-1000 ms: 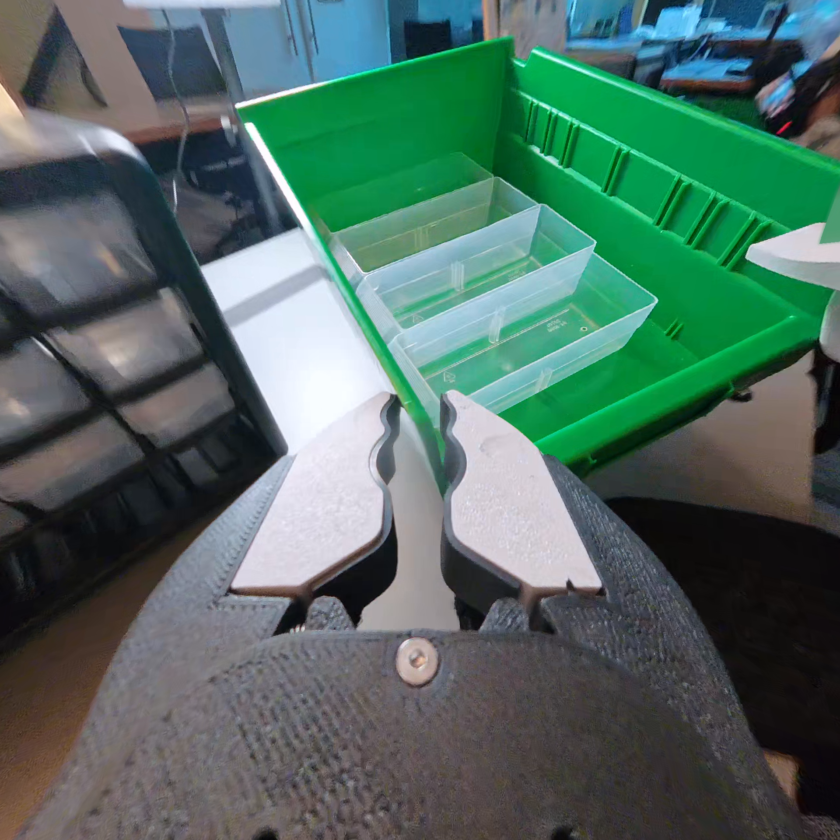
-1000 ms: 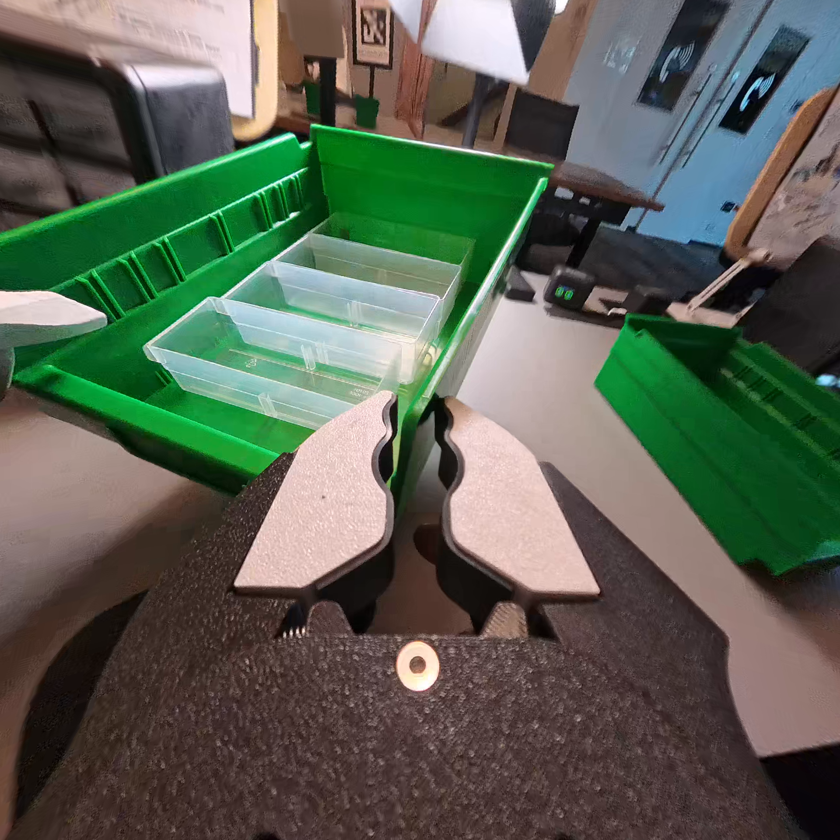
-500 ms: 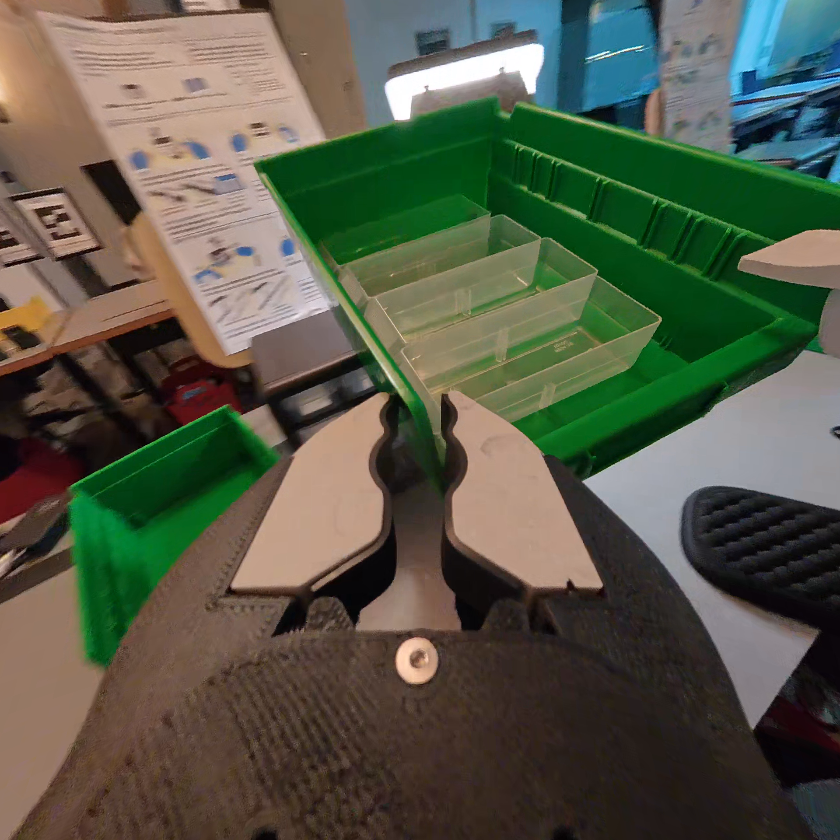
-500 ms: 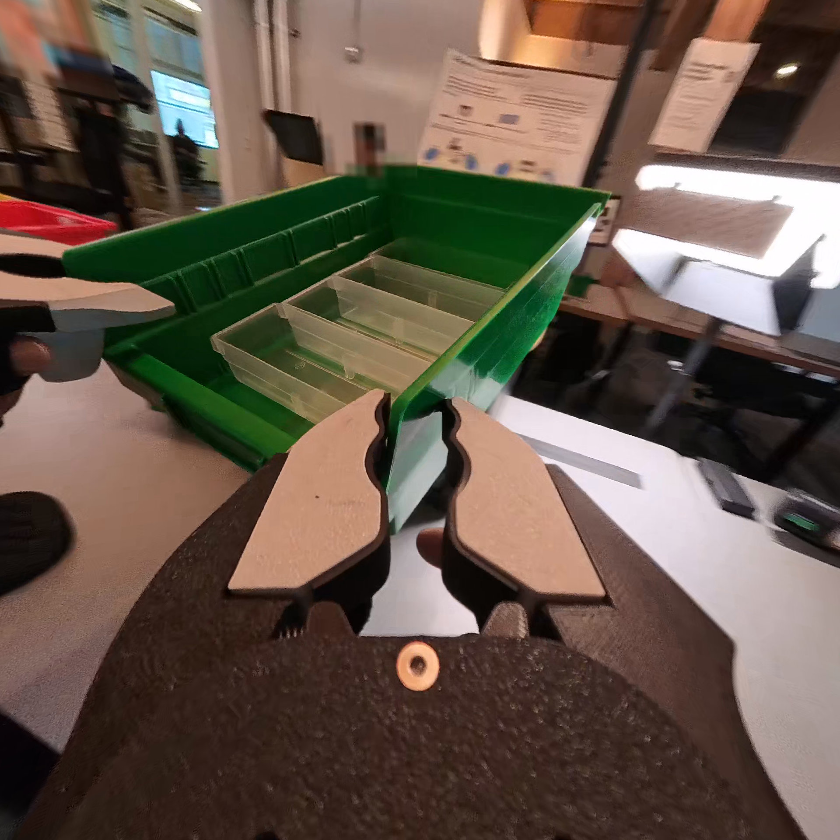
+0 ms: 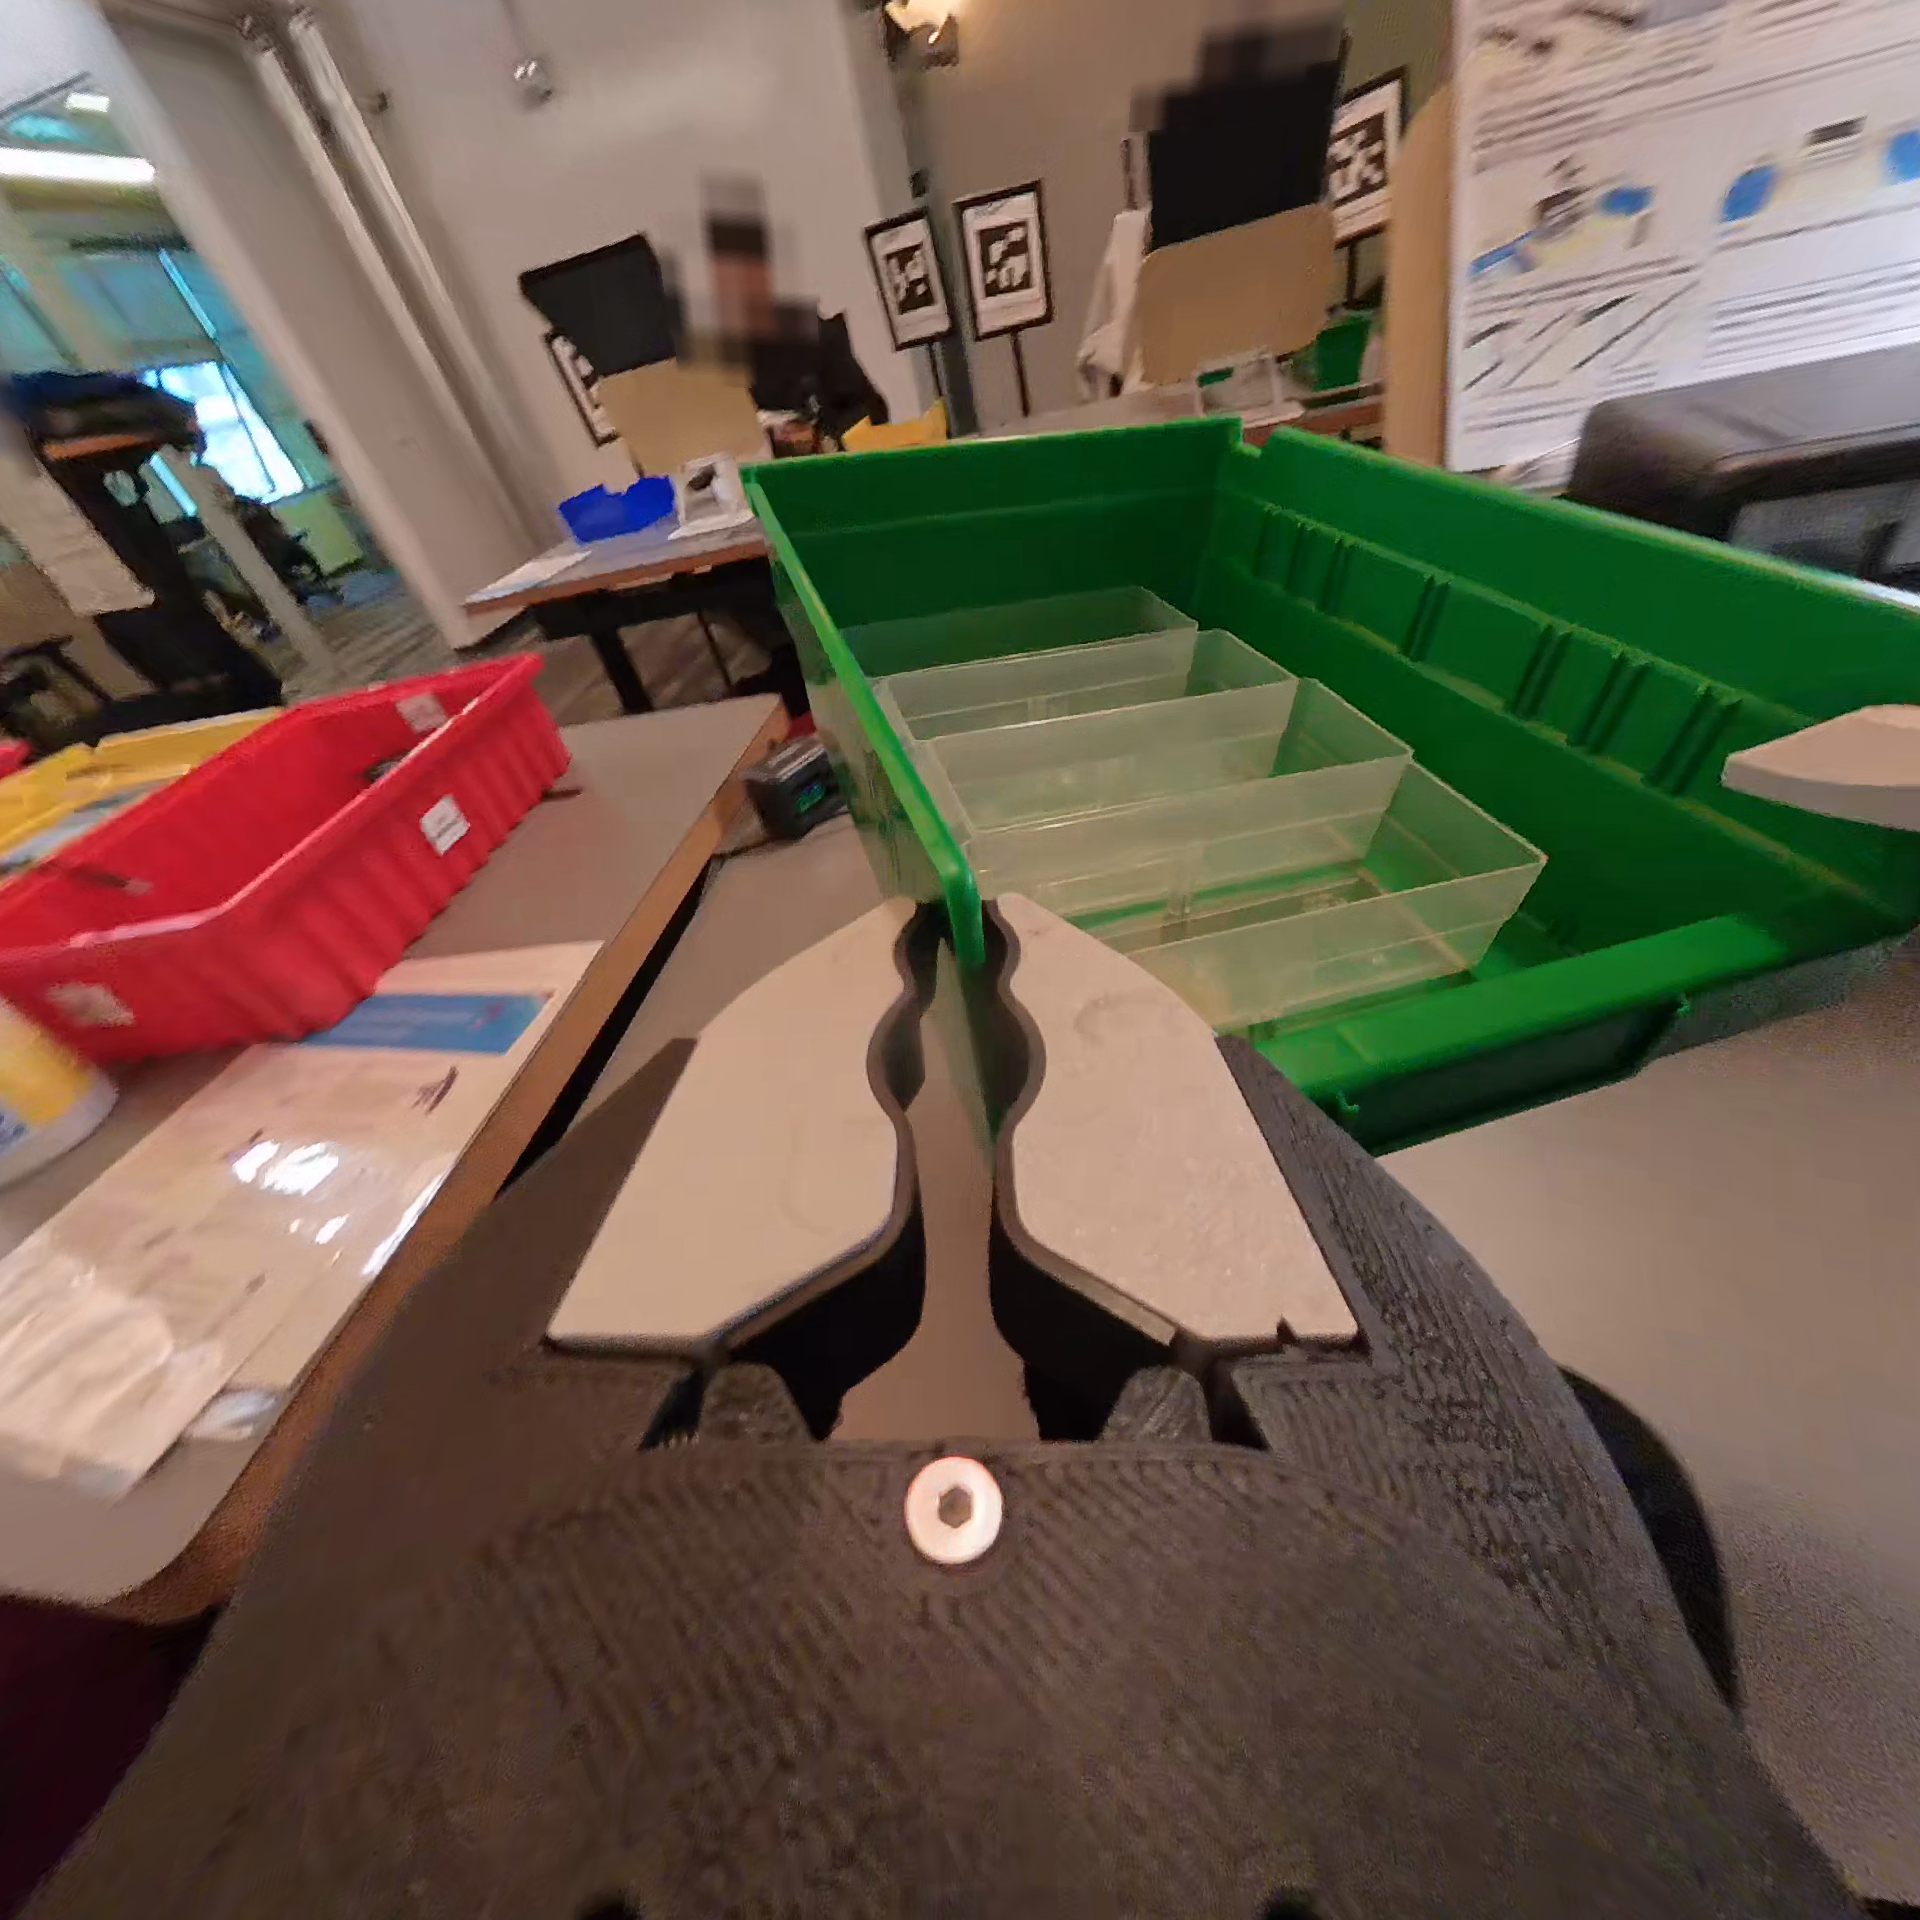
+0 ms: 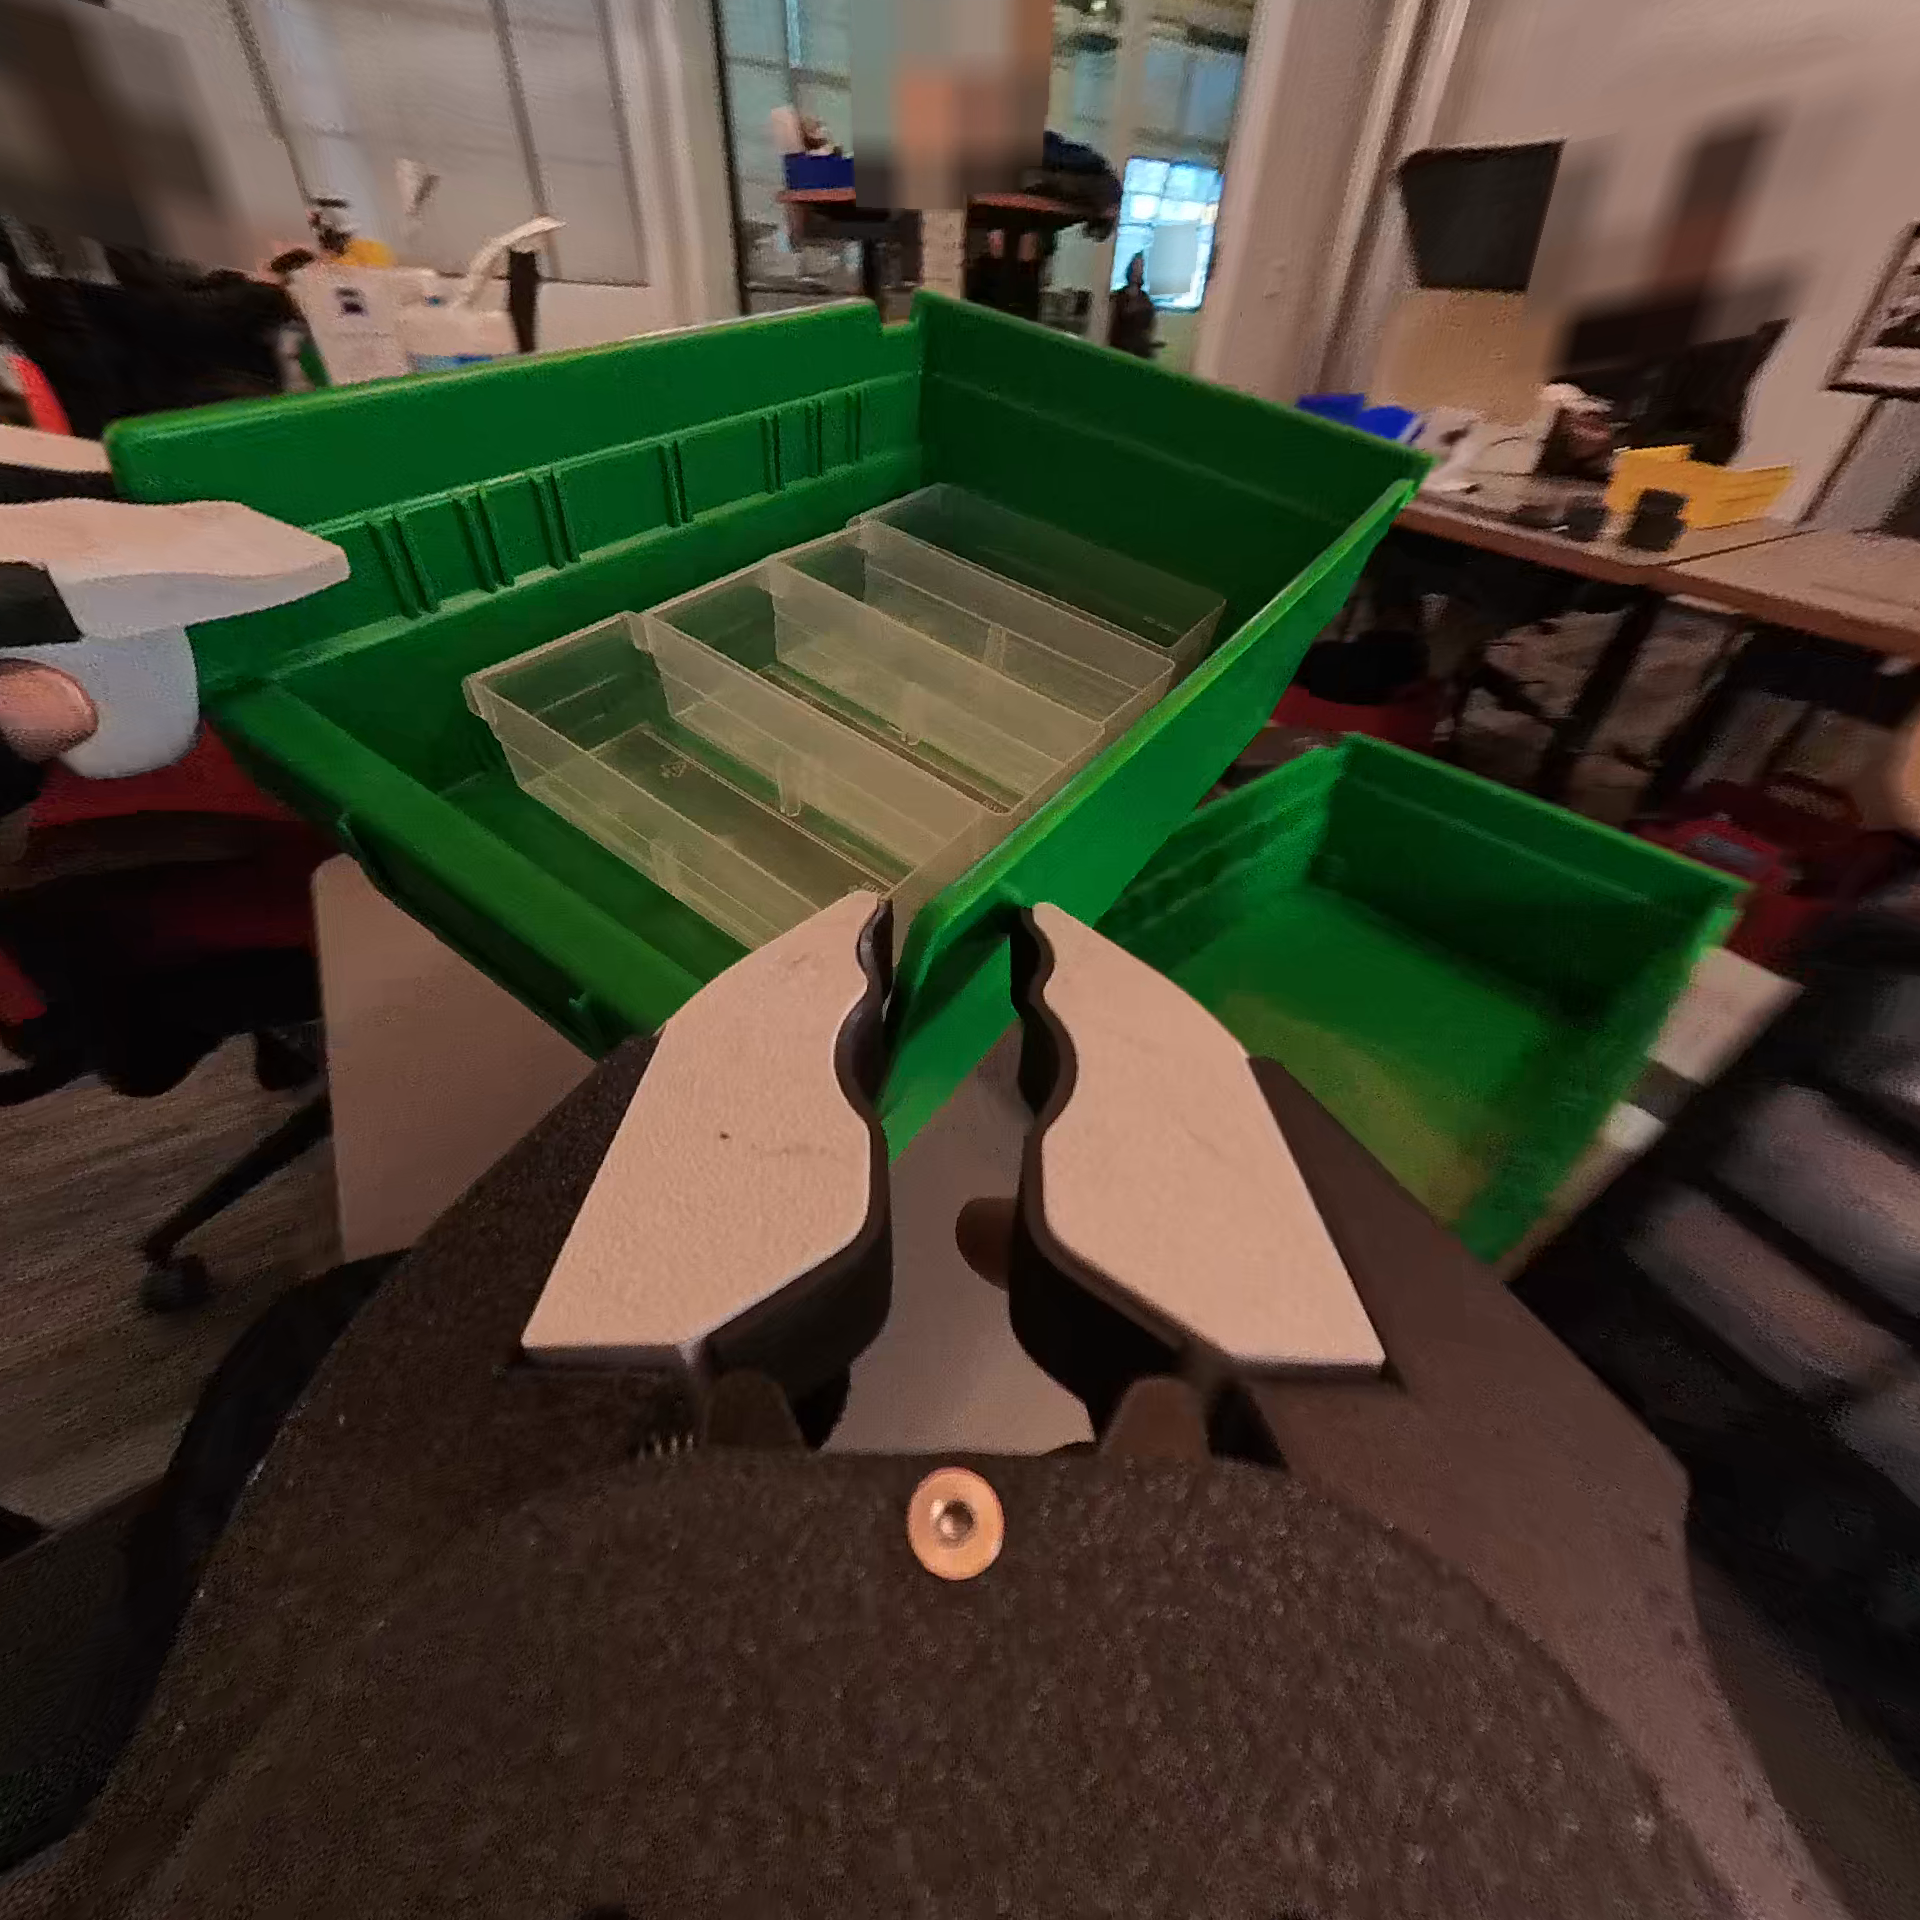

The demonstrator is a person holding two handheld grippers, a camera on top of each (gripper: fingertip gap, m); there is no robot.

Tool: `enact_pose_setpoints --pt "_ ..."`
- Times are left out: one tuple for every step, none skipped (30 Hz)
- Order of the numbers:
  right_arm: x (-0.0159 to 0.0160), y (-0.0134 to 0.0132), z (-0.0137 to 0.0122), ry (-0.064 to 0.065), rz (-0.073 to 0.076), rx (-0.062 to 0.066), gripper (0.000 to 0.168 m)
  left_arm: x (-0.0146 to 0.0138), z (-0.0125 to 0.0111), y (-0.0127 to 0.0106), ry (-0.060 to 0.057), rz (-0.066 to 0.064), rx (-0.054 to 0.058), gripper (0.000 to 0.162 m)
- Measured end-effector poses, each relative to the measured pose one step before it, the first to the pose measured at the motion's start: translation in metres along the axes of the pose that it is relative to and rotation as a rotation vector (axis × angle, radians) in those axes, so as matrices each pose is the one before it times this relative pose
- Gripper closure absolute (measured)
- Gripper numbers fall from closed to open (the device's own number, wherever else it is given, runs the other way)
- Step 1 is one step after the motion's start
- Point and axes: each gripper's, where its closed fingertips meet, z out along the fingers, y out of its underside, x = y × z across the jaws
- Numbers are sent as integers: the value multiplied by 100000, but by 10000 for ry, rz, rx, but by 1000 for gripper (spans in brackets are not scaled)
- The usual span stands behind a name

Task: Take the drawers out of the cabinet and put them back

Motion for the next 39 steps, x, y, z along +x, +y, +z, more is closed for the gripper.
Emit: enact_pose_setpoints --pt "-969 807 1454 -267 71 -71 147 -1252 -1 1065 -158 -158 -141 154" --pt "-846 907 1363 -273 66 -86 146 -1111 96 1092 -125 -197 -151 154" --pt "-670 995 1270 -223 79 -110 146 -899 156 1040 -94 -225 -150 154" --pt "-453 1136 1183 -157 100 -164 145 -685 204 1008 -59 -180 -169 154" --pt "-298 1205 1066 -115 47 -211 145 -488 282 1005 -33 -76 -197 154" --pt "-171 1177 932 -97 76 -200 145 -373 398 1007 -20 -7 -208 154" --pt "-79 1104 810 -84 85 -155 145 -266 475 1003 -1 -4 -201 154" --pt "7 1009 683 -57 65 -156 145 -197 536 964 39 -39 -177 153" --pt "41 886 525 -46 10 -157 145 -145 561 931 71 -91 -159 153" --pt "75 716 424 -48 -13 -117 145 -128 596 906 89 -135 -144 153" --pt "143 547 324 -6 -45 -54 145 -163 618 883 66 -126 -112 153" --pt "180 213 217 21 -215 98 145 -130 573 729 52 -80 -15 153" --pt "258 261 194 78 -288 -54 145 -22 525 510 77 -109 105 153" --pt "259 277 157 9 -384 -119 144 25 511 356 72 -149 170 153" --pt "145 415 134 -186 -421 -214 143 -9 505 407 57 -90 125 153" --pt "-26 544 50 -439 -447 -307 140 -46 503 569 48 -13 10 153" --pt "-212 448 -160 -640 -429 -273 138 -74 525 704 7 -16 -108 154" --pt "-90 163 -495 -584 -365 -159 137 -36 534 857 11 -47 -266 154" --pt "156 71 -776 -496 -389 -176 135 82 520 878 74 -31 -349 151" --pt "291 28 -966 -477 -304 -169 131 152 393 555 118 34 -192 150" --pt "435 67 -1065 -458 -102 -189 127 181 123 70 140 109 71 143" --pt "780 296 -980 -252 101 -337 124 40 -83 -207 69 158 170 137" --pt "1105 624 -737 -19 33 -557 119 -252 -244 -346 -74 156 152 127" --pt "1425 834 -450 292 -273 -648 115 -385 -385 -571 -141 151 156 121" --pt "1549 970 -99 488 -600 -688 113 -120 -541 -801 -21 269 178 118" --pt "1507 1134 315 534 -740 -775 110 329 -587 -985 162 459 195 115" --pt "1241 1178 736 435 -720 -825 106 687 -533 -1037 245 601 152 114" --pt "809 1080 1067 235 -649 -783 103 939 -356 -918 313 699 25 113" --pt "482 859 1278 117 -557 -673 100 1175 -120 -640 427 713 -151 110" --pt "307 657 1389 83 -477 -578 99 1322 154 -302 532 578 -323 106" --pt "93 623 1427 -2 -409 -554 99 1383 434 -17 625 370 -432 100" --pt "-42 547 1290 -56 -328 -514 102 1388 674 248 691 201 -496 95" --pt "519 -291 740 281 -85 81 124 1220 839 422 612 157 -534 91" --pt "18 -222 369 -29 -132 95 135 898 909 490 387 283 -504 90" --pt "179 -51 -25 59 -236 -9 139 658 943 544 208 469 -460 88" --pt "-162 54 -156 -86 -92 -51 139 540 940 619 126 541 -485 86" --pt "-365 -115 -318 -93 2 138 139 349 895 639 17 535 -514 85" --pt "-536 -33 -462 -33 -121 97 139 191 807 542 -100 554 -456 86" --pt "-692 -131 -591 -19 -236 99 139 197 697 388 -99 571 -348 87"
